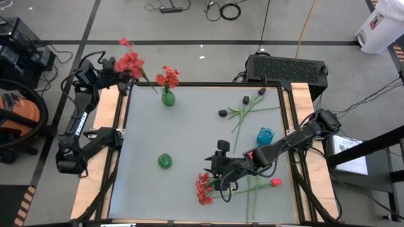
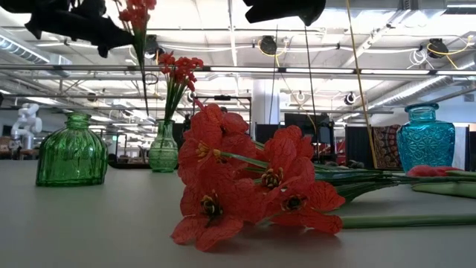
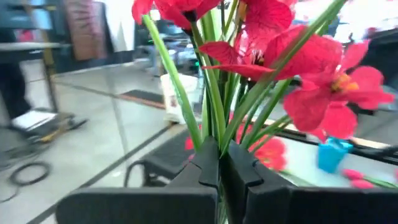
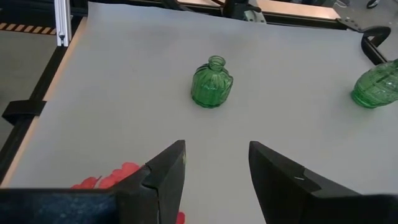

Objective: Sort flowers into vase by color
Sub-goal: Put the top orange flowers into the top green vase

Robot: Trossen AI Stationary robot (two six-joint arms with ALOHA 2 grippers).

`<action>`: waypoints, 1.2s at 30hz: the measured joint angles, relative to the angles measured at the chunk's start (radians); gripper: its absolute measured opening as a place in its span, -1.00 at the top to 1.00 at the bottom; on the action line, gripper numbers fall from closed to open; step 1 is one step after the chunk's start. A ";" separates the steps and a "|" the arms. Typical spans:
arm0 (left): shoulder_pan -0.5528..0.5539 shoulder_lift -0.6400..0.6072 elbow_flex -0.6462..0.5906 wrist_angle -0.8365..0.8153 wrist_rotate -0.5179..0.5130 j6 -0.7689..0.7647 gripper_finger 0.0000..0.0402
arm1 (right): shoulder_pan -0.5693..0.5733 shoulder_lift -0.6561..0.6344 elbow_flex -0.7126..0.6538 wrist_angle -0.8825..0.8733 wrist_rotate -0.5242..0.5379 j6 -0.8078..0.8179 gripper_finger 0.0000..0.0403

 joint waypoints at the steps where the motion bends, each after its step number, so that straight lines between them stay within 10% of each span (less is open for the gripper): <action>1: 0.000 0.000 0.000 0.008 0.016 -0.001 0.99 | 0.000 0.000 0.000 0.000 0.000 0.000 0.16; 36: -0.163 0.148 0.000 0.148 -0.250 -0.157 0.99 | 0.002 0.000 0.000 -0.013 0.000 -0.002 0.16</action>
